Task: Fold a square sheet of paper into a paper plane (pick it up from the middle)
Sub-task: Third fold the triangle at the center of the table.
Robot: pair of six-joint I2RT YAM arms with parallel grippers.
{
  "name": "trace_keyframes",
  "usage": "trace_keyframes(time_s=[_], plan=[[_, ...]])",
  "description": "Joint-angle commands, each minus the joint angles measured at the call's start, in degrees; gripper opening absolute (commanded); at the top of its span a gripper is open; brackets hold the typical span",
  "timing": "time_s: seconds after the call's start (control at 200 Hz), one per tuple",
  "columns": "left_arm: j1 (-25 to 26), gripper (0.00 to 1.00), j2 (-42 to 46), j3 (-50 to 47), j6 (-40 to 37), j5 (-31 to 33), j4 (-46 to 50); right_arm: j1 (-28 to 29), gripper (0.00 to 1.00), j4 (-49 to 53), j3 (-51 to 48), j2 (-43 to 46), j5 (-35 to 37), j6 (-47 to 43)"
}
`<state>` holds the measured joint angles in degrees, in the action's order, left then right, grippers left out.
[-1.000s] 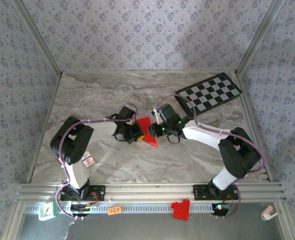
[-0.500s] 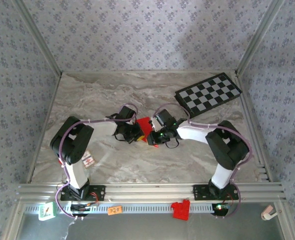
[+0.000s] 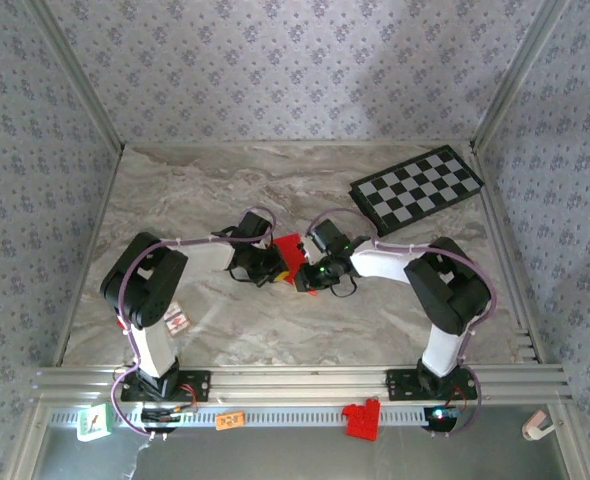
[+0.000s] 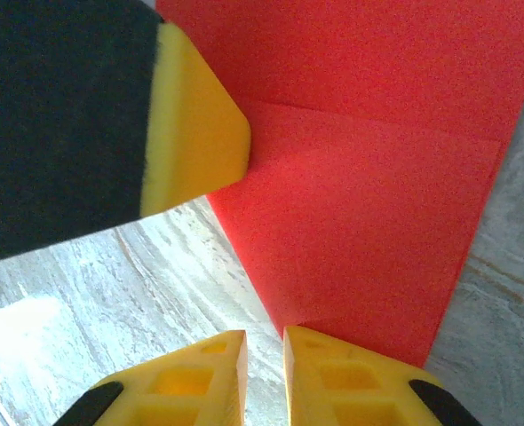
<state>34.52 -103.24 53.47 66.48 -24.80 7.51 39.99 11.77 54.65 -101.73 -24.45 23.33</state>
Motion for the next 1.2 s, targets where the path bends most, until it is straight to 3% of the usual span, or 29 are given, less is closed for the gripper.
trace_keyframes(time_s=[0.0, 0.57, 1.194], plan=[[0.3, 0.08, -2.8, -1.2, -1.0, 3.6, 5.6, -0.5, 0.20, 3.6, 1.2, -1.1, 0.3, -0.1], [0.2, 0.06, -3.1, -1.3, -1.7, 4.0, 6.1, -1.3, 0.21, 2.6, 4.5, -0.6, -4.6, -0.3], [0.2, 0.04, -4.2, -1.6, -2.5, 4.6, 6.9, -1.4, 0.17, 6.0, 3.1, -4.9, -3.9, -1.6]])
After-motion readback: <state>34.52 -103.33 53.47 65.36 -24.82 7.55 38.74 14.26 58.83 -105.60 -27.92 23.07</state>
